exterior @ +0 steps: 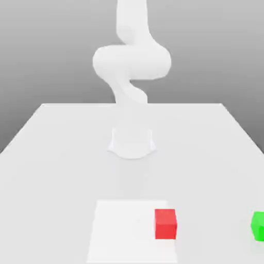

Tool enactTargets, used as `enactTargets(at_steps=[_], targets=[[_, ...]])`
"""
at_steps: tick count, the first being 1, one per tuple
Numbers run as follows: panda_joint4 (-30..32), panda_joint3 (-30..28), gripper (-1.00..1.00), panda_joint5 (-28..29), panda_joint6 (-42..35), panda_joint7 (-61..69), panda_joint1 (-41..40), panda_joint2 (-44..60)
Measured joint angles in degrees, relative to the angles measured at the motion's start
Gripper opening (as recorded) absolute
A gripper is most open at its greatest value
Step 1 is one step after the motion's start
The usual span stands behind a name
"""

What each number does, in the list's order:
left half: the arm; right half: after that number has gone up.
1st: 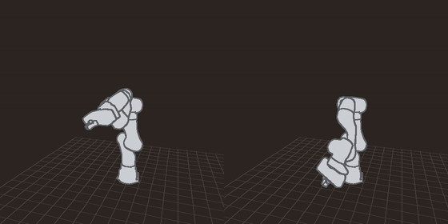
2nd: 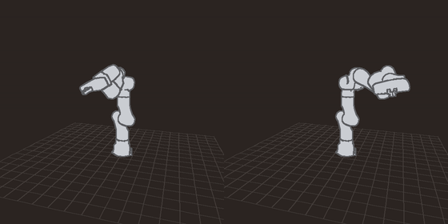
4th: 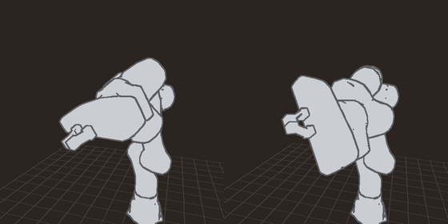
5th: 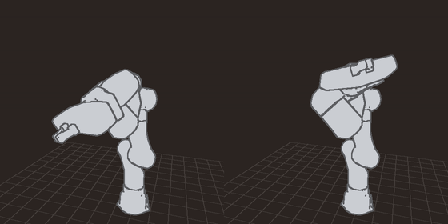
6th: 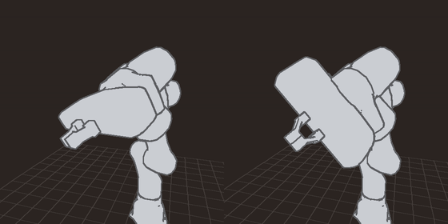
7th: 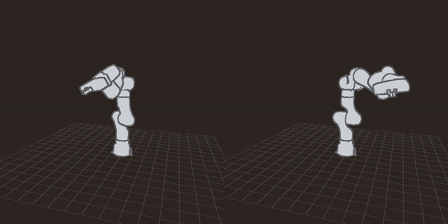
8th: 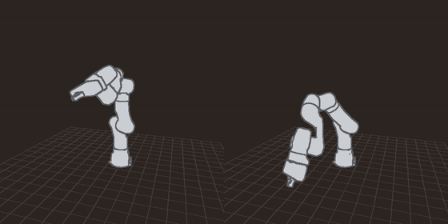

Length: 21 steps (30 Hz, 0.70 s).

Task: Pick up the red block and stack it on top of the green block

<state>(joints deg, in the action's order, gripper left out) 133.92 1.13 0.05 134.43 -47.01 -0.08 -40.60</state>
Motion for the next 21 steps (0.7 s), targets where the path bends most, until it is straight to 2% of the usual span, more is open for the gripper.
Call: enactTargets(at_steps=[21], targets=[[17.87,7.16,0.00,1.97,22.33,-10.92,2.34,43.97]])
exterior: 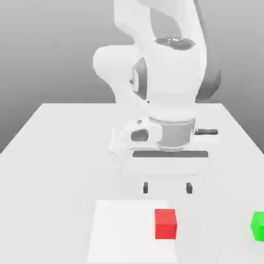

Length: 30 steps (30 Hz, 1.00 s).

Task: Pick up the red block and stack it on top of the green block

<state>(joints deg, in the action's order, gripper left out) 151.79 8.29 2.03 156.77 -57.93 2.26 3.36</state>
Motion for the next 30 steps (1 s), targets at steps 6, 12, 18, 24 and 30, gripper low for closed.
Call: enactTargets(at_steps=[6,12,18,24,30], targets=[[-0.87,-3.08,0.00,4.01,9.85,-3.41,2.32,12.45],[-1.05,-3.45,-1.00,4.47,10.90,-3.76,2.59,13.65],[0.07,-1.59,-1.00,1.53,4.87,-1.57,1.40,6.46],[-4.08,3.17,-1.00,2.24,-2.30,9.88,3.72,4.37],[-11.82,10.02,-1.00,5.62,-7.37,26.53,7.52,8.02]])
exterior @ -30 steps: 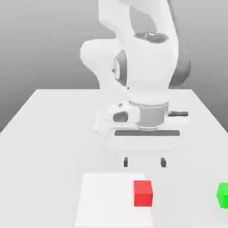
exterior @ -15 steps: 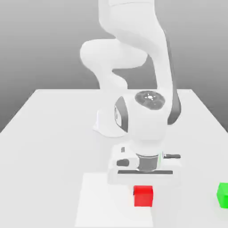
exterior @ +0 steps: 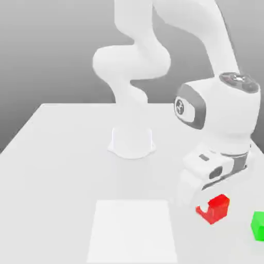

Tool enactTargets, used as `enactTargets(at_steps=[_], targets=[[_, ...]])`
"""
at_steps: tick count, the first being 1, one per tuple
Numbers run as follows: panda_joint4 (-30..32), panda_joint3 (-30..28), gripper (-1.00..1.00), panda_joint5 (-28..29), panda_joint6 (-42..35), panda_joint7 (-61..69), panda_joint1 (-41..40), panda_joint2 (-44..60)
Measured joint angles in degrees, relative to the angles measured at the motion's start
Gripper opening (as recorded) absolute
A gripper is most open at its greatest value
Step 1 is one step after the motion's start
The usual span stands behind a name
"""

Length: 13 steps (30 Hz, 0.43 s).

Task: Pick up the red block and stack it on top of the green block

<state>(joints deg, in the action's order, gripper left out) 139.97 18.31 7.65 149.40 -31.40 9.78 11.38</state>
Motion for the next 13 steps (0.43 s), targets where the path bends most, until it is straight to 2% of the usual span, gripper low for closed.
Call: enactTargets(at_steps=[5,9,10,13], targets=[[-6.45,5.58,-1.00,2.23,-3.89,14.39,3.18,2.47],[-8.25,3.53,-1.00,7.37,0.63,13.94,6.09,9.12],[-8.44,2.80,1.00,8.85,2.01,13.01,6.65,10.89],[-8.44,2.80,1.00,8.85,2.01,13.01,6.65,10.89]])
